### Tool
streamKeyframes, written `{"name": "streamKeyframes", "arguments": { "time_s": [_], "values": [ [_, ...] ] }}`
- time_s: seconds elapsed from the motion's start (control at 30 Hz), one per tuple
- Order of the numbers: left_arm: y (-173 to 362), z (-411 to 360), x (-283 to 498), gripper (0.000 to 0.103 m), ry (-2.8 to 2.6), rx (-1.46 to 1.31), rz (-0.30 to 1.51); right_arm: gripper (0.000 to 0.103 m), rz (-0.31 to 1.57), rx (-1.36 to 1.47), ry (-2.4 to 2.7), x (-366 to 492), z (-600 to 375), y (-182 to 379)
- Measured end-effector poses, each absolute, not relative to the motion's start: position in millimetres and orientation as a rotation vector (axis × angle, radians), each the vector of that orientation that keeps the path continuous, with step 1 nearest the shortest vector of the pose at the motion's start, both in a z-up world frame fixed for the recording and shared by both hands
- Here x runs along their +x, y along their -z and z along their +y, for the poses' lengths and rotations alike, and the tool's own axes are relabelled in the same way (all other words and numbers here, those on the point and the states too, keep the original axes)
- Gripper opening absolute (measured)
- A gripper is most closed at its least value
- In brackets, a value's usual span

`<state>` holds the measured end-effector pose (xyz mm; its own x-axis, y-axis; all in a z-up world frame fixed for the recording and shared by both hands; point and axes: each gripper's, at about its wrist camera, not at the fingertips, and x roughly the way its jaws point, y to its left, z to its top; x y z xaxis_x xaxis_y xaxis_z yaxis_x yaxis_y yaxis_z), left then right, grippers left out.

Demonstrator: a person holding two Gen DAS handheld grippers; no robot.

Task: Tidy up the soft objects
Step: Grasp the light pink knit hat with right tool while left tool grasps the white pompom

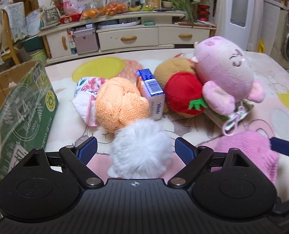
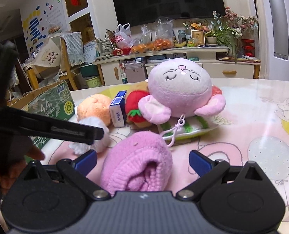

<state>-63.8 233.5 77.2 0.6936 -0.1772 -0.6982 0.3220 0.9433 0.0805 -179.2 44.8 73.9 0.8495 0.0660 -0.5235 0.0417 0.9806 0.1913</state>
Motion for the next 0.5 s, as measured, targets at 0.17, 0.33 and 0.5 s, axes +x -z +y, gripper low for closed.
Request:
{"name": "streamKeyframes", "arguments": {
  "time_s": [0.17,0.33,0.5],
  "values": [
    [-69,232,-56,0.099,0.265,0.193,0.782,0.1,0.582,0.209,-0.03,-172,43,-68],
    [-65,233,-53,0.086,0.268,0.185,0.811,0.1,0.602,0.236,-0.04,-166,39,-65],
    [-66,238,-51,0.073,0.266,0.164,0.84,0.098,0.62,0.25,-0.048,-162,40,-61]
  ]
}}
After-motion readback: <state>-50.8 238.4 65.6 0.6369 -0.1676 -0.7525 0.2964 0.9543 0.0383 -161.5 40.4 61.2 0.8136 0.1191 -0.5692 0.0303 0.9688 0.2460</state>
